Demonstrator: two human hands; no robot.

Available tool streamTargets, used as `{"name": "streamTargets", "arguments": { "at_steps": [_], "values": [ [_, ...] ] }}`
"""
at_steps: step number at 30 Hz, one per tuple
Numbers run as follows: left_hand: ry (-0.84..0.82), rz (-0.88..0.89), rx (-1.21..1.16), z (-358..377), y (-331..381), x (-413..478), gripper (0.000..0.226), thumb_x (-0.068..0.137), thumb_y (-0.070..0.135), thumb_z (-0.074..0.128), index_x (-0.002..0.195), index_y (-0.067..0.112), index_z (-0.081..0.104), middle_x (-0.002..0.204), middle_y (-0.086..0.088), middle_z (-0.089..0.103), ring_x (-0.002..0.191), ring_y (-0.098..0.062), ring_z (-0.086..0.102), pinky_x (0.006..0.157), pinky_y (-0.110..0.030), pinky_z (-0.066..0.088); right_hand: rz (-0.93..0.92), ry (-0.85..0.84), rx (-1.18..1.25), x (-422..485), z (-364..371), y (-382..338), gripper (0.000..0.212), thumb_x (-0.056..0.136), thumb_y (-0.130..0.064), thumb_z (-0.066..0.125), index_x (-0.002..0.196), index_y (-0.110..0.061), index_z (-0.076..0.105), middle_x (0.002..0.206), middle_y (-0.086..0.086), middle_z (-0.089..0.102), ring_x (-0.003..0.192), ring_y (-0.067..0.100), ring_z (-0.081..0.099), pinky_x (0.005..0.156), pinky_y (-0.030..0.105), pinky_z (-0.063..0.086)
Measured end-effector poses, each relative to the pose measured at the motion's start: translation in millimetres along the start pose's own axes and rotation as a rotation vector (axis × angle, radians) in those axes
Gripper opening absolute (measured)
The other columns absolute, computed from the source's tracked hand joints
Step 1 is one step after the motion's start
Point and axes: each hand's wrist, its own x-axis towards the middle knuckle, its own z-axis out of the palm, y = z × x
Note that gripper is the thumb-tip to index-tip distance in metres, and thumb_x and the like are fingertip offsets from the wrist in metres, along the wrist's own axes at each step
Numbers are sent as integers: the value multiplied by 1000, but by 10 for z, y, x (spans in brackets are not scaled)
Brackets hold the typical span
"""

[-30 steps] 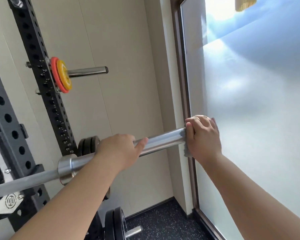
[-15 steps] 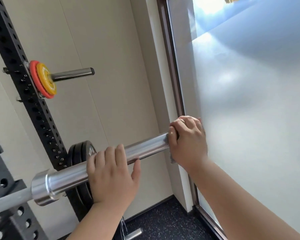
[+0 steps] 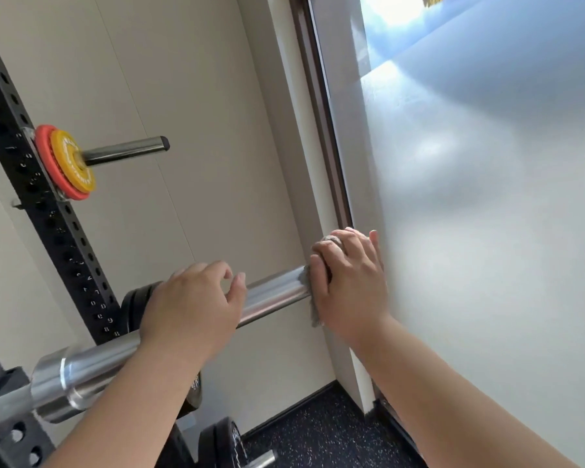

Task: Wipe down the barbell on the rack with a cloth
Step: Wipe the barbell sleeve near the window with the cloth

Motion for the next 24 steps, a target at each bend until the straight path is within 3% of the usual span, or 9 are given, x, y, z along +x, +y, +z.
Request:
{"name": "streamTargets", "arguments": {
  "at_steps": [3,5,10,14,17,19,22,24],
  "values": [
    [-155,-61,7,40,46,13,60,103,54,17,71,23,57,68,5,61,67,-20,57,65,-33,48,-255,-85,71,-207,-23,-110,24,100,-28,60,117,-18,73,128,6,64,131,32,55,121,55,31],
    [-129,-51,39,31,73,-26,63,103,53,14,66,23,55,61,4,57,60,-18,53,60,-32,45,-290,-87,27,-115,-68,42,23,102,-28,56,116,-20,73,124,1,66,127,28,59,120,54,32],
    [-26,2,104,58,94,-91,56,100,52,11,64,24,42,56,5,48,56,-22,47,55,-31,37,119,68,11,119,-44,181,23,100,-28,51,105,-24,73,116,-4,68,119,28,60,120,57,31],
    [56,-5,141,85,106,-138,55,98,53,10,65,24,43,55,4,46,54,-25,47,51,-30,35,-150,-10,58,-136,54,-144,20,95,-30,63,106,-19,75,116,3,68,119,31,59,117,52,35],
    [104,3,160,120,122,-190,54,99,50,14,68,23,48,59,1,56,52,-28,55,48,-29,34,-324,-83,27,-18,-24,3,22,97,-33,61,109,-20,75,112,0,69,108,26,64,115,50,39],
    [131,46,148,173,114,-219,49,98,49,23,66,21,48,56,-4,55,49,-30,56,49,-30,32,-223,-36,-36,124,-50,223,22,100,-31,53,104,-23,74,107,-4,71,103,25,65,113,53,40],
    [206,86,176,290,81,-282,43,97,46,34,71,16,52,60,-7,55,55,-32,56,55,-37,37,73,44,-15,201,-72,333,25,98,-30,48,99,-26,72,108,-7,70,107,27,64,114,59,36],
    [258,84,200,343,83,-310,41,98,45,37,75,15,53,65,-7,56,59,-32,55,58,-39,38,84,61,-26,98,-10,184,24,97,-28,50,98,-23,73,111,-4,69,114,28,61,118,58,32]
  ]
}}
